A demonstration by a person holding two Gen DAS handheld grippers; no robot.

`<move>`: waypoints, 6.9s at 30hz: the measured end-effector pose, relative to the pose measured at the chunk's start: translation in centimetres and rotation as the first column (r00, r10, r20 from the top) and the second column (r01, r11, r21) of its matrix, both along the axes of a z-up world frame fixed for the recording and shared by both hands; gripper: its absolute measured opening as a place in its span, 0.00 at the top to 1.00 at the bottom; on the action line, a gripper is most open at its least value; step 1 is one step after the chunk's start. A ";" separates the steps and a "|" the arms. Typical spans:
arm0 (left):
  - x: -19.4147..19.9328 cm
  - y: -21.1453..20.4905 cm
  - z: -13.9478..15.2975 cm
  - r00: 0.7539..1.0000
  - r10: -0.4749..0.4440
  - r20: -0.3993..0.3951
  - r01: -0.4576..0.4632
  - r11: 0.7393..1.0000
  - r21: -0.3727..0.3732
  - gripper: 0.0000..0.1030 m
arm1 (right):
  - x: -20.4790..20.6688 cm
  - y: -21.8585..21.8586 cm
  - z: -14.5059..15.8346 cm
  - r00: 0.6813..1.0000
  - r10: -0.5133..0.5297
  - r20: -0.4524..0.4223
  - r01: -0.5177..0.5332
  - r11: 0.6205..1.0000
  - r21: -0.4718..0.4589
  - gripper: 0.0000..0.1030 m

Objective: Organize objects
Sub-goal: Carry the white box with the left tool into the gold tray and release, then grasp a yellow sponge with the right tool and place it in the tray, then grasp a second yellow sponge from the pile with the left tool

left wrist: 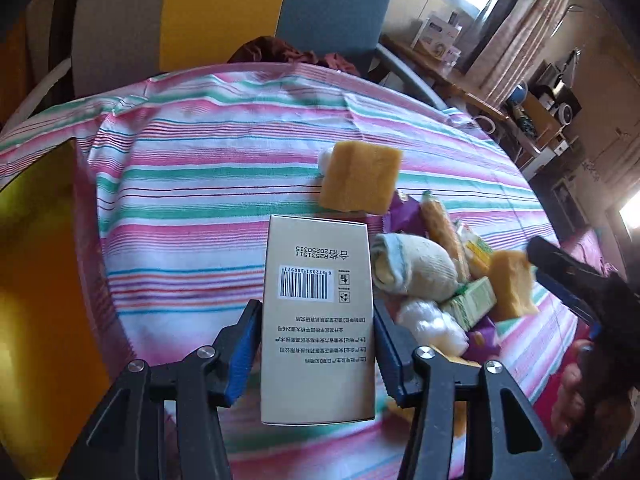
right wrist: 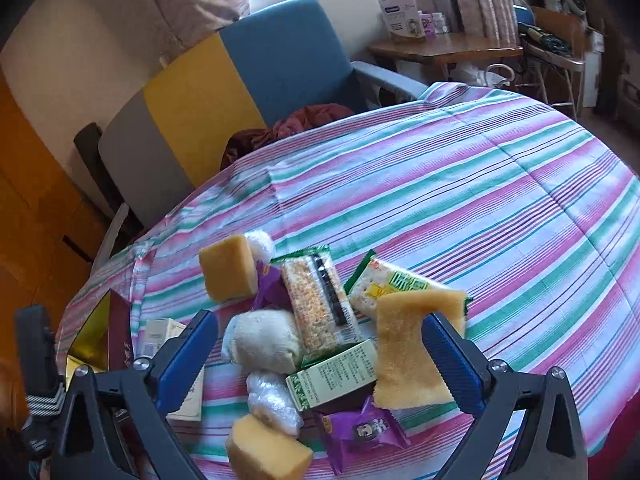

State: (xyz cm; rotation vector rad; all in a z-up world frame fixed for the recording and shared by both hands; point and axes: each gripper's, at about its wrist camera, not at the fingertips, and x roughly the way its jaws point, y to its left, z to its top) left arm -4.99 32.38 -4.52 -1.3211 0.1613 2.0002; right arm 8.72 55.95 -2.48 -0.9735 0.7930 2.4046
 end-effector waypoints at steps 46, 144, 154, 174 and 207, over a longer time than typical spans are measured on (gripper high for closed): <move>-18.2 -28.5 -2.1 0.836 0.546 -0.062 -0.549 0.826 -0.130 0.47 | -2.3 -12.2 -5.7 0.811 0.409 0.417 -0.509 0.846 0.159 0.44; 0.8 -27.7 5.2 0.862 0.423 -0.281 -0.432 0.901 0.032 0.40 | -10.0 -22.3 1.2 0.847 0.525 0.082 -0.531 0.843 0.088 0.11; 0.5 -15.6 7.0 0.938 0.182 -0.296 -0.185 0.983 0.019 0.40 | -3.9 -3.8 2.1 0.995 0.067 0.076 -0.078 0.983 0.165 0.08; -2.8 10.0 1.3 0.978 -0.105 -0.183 0.087 0.991 -0.103 0.18 | 2.1 5.8 -1.4 0.961 -0.275 -0.010 0.268 0.946 -0.184 0.06; 2.1 -3.0 3.3 0.985 -0.060 -0.165 0.068 0.997 0.043 0.49 | -2.7 0.5 -1.0 0.996 0.090 0.001 -0.089 0.994 -0.065 0.20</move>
